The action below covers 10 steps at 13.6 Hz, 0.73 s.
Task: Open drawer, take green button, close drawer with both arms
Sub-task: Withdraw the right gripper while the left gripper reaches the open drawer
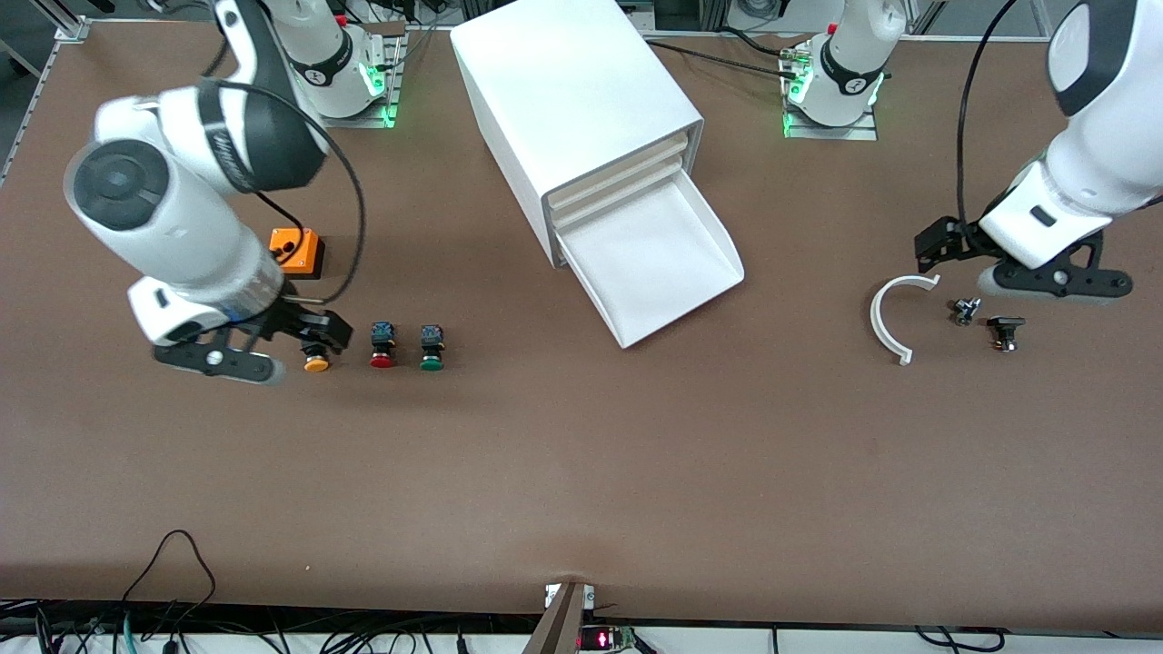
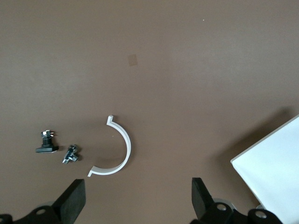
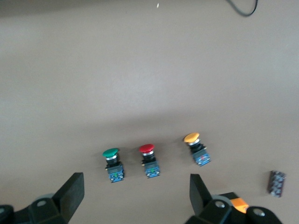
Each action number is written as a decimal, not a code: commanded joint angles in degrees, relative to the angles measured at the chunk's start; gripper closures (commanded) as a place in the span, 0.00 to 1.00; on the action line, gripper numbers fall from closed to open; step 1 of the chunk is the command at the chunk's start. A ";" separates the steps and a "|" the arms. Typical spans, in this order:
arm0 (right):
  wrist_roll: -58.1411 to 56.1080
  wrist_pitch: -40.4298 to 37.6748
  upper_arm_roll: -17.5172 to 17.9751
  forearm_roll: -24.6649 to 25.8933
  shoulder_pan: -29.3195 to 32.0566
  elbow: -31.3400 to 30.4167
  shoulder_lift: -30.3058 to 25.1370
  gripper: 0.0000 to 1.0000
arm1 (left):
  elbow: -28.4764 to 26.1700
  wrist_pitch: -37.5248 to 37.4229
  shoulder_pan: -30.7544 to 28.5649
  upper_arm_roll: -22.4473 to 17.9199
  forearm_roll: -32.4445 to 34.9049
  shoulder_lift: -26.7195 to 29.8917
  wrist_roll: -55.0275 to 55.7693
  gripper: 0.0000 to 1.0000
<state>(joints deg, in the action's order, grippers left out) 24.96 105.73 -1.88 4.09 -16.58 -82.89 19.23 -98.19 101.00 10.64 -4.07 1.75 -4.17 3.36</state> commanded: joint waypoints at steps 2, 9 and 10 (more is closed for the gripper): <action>-13.23 -4.37 5.31 -0.92 11.90 -0.25 -5.14 0.00 | 1.07 6.46 2.61 2.48 -1.04 -7.24 10.40 0.00; -31.02 -17.22 -4.18 -1.10 14.65 -2.62 -12.36 0.00 | -7.78 29.65 10.35 2.66 -1.04 -16.83 30.10 0.00; -31.03 -17.13 -4.18 -1.10 14.65 -4.63 -14.11 0.00 | -10.51 34.56 11.15 2.66 -1.04 -17.36 33.08 0.00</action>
<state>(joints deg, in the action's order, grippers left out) -4.84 88.59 -6.11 3.80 -1.74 -83.39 8.32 -103.76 128.52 20.19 -0.97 1.45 -21.49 31.90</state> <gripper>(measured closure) 0.000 0.000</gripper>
